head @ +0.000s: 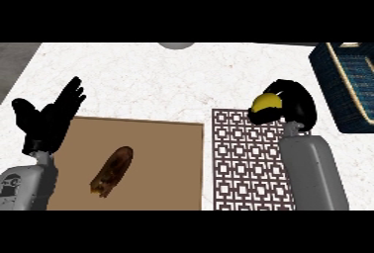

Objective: Pick the lemon from the placemat and place it in the basket

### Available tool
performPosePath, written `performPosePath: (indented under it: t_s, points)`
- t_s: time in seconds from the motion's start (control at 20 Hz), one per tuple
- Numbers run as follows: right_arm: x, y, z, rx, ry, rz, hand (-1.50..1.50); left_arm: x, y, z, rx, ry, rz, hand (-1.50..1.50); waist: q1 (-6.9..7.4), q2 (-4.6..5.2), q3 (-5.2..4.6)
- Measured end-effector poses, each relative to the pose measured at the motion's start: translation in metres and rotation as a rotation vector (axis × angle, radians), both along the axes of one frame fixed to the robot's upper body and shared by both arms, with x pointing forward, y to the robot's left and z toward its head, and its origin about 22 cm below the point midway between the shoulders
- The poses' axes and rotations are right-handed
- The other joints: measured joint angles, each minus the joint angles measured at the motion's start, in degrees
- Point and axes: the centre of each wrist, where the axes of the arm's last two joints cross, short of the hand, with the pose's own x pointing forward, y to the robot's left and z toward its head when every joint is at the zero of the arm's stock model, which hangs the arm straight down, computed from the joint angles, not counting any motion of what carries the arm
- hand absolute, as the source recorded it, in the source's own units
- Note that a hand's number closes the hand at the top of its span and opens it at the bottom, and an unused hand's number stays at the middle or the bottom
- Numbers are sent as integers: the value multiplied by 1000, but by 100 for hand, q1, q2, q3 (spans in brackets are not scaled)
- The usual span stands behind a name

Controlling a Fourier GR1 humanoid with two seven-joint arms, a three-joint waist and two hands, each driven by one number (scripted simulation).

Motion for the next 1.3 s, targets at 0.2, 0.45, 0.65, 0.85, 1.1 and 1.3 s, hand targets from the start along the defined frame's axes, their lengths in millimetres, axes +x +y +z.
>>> performPosePath:
  t_s: [0.2, 0.45, 0.65, 0.85, 1.1, 1.3]
  points:
    - [26, 10, 49, 68, -186, -214, 150, 6, -9, 4, 1, -11, -41, 0, 246, 43, 1]
    - [53, 26, 106, 38, -402, -404, 150, 11, -22, 7, 2, -14, -82, 0, 436, 77, -24]
    - [71, 31, 144, -25, -489, -518, 150, 15, -29, 10, 5, -16, -102, 0, 488, 89, -34]
    - [87, 30, 176, -109, -538, -594, 150, 18, -34, 11, 5, -14, -109, 0, 509, 103, -37]
    - [101, 22, 209, -203, -561, -673, 150, 20, -34, 11, 7, -9, -105, 0, 503, 101, -32]
    - [108, 8, 233, -259, -581, -738, 150, 22, -35, 13, 7, -10, -107, 0, 506, 121, -28]
